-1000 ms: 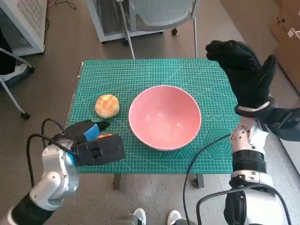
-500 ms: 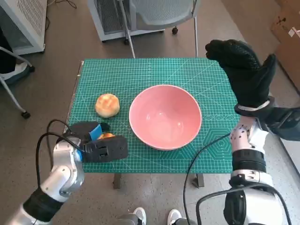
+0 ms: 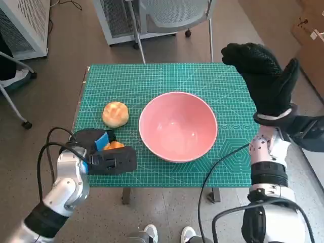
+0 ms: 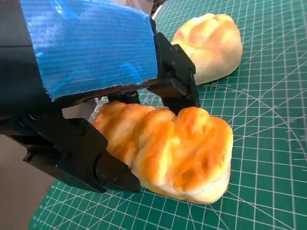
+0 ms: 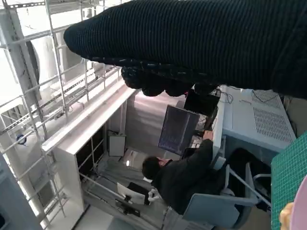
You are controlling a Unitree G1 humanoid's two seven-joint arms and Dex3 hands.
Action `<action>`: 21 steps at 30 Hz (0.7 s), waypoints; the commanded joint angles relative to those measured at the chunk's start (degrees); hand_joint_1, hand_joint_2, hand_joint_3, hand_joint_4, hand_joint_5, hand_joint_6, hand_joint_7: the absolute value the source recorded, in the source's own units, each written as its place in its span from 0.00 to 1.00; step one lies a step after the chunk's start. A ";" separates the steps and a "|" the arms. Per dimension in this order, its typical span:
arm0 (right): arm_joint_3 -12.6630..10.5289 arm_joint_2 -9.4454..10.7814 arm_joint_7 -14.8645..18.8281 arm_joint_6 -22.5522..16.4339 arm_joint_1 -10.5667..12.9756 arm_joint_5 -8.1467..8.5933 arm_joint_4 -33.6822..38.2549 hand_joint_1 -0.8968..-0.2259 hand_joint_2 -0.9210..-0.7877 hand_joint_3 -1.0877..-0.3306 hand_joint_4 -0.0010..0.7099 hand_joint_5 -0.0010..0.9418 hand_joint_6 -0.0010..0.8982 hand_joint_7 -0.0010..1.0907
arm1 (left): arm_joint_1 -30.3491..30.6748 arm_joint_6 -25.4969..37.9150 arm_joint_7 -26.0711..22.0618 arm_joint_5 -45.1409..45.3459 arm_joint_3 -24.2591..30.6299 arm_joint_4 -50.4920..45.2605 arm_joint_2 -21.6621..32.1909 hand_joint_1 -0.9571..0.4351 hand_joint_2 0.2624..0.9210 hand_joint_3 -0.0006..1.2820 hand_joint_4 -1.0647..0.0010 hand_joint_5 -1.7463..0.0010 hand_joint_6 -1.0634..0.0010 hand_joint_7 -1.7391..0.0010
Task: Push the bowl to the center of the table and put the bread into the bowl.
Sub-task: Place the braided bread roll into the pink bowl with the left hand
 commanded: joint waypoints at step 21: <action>-0.16 0.36 0.06 1.59 2.09 0.25 -1.00 0.42 0.00 0.52 0.40 0.00 0.41 0.00 | -2.08 0.59 -7.65 -3.97 16.02 -25.37 0.73 0.69 0.96 0.04 0.29 0.32 0.31 0.44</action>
